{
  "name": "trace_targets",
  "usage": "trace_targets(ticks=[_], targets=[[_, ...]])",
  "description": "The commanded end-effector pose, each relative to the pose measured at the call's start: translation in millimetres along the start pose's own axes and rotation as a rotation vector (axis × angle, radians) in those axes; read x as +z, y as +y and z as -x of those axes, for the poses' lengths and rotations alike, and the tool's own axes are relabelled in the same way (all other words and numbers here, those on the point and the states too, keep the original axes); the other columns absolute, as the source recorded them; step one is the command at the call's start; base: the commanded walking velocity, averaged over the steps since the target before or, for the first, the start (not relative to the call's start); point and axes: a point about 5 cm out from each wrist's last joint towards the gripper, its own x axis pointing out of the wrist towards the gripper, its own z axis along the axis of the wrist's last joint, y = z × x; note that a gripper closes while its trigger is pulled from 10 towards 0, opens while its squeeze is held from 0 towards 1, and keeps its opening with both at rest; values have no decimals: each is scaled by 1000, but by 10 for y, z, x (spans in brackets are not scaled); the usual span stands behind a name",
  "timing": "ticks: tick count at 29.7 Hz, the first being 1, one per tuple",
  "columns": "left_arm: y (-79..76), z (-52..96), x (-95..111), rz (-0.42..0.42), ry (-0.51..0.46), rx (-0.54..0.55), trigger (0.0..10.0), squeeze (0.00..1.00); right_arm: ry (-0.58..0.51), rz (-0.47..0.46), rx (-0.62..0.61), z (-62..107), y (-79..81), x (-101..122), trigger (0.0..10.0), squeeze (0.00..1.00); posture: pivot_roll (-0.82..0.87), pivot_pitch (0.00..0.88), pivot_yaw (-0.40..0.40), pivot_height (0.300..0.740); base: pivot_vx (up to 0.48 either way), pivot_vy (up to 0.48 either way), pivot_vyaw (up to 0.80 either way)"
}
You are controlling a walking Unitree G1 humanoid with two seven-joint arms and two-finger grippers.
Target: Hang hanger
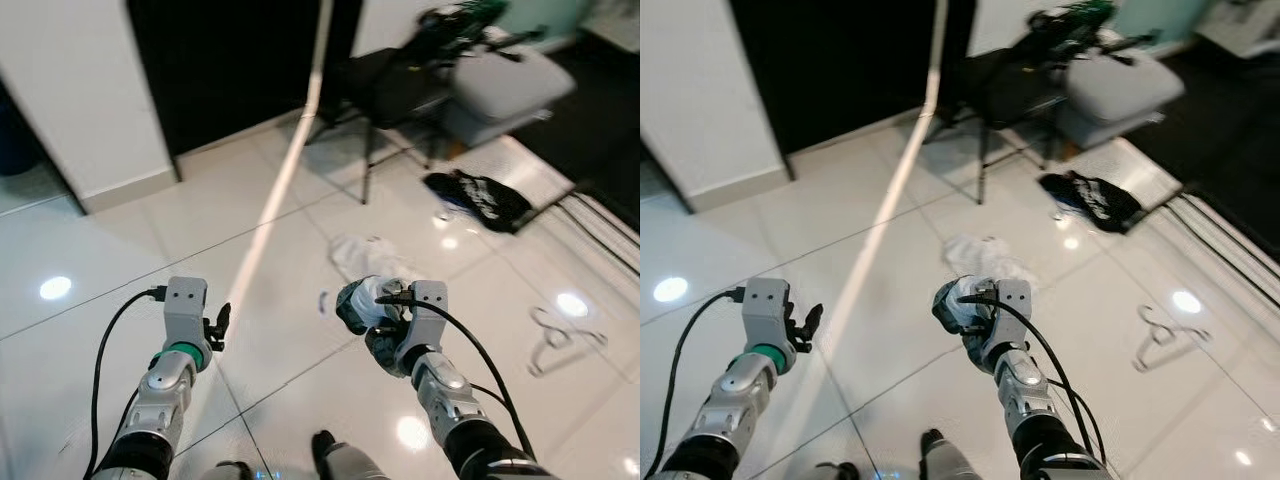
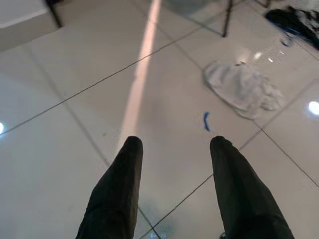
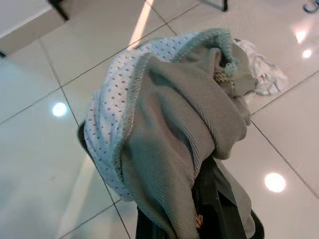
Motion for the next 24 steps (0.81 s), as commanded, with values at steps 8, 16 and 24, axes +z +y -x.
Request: trace_targets(ticks=[8, 16, 24], targets=[[-18, 40, -58, -10, 19, -16, 10000, 0, 9, -19, -26, 27, -76, -30, 10000, 0, 42, 108, 5, 740, 0, 0, -800], [-16, 42, -34, -7, 6, -18, 10000, 0, -2, -15, -32, 31, -98, -13, 10000, 0, 39, 105, 4, 740, 0, 0, -800], [7, 40, 17, -11, -25, -13, 10000, 0, -38, -13, -26, 8, -94, 75, 10000, 0, 31, 101, 10, 740, 0, 0, -800]])
